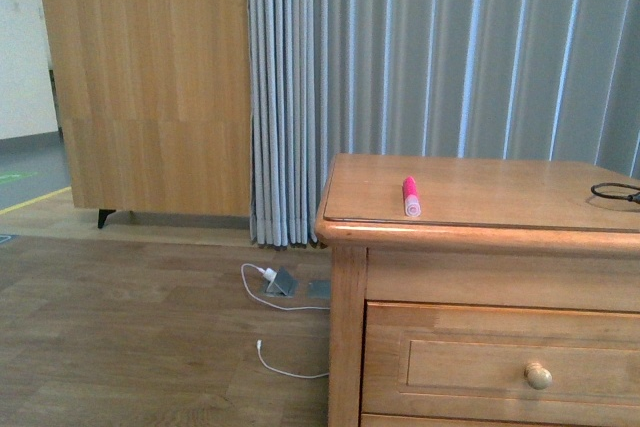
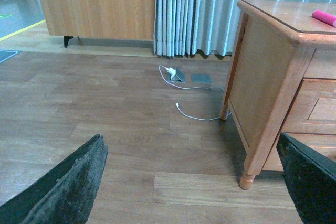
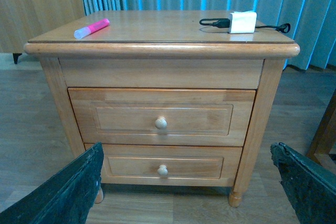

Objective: Place pink marker in drawer with both arms

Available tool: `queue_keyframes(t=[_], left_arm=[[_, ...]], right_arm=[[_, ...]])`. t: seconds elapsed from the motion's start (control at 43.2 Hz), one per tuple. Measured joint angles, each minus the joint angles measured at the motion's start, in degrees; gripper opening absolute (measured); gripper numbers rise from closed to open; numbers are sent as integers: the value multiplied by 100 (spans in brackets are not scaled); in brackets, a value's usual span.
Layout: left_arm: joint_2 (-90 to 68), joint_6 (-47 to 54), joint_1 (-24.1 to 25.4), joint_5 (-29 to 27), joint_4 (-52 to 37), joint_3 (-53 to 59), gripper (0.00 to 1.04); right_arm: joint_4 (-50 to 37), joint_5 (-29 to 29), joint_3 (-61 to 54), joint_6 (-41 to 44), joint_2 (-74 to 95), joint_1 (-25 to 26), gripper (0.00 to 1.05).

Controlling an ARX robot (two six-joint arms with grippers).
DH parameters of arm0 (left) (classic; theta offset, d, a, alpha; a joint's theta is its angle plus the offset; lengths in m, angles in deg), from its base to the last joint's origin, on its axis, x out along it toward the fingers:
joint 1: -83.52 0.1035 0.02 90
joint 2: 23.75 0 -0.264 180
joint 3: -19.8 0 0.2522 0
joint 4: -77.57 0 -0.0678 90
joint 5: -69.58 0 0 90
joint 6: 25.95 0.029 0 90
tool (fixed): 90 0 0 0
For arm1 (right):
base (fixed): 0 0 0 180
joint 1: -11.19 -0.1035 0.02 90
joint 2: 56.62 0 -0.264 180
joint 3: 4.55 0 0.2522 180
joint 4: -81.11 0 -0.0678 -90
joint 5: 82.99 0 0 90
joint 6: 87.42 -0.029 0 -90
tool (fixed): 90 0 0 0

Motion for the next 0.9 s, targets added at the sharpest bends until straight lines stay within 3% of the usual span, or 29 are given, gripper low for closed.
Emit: queue_keyframes(t=[0.232,0.278,0.347,0.556,0.718,0.903], left_arm=[[0,0,0,0,0,0,99],[0,-2,0,0,0,0,99],[0,0,0,2,0,0,99],[0,-2,0,0,0,0,99],[0,0,0,0,0,0,99],[0,0,0,0,0,0,99]], right_arm=[[0,0,0,0,0,0,96],[350,527,85,-208,118,131,96],[603,859,111,-389,350,216,96],[525,686,278,-619,1121,9,96],[-203,498,385,-619,2205,-348,96],[-2052,127,920,-616,4465,-802,96]])
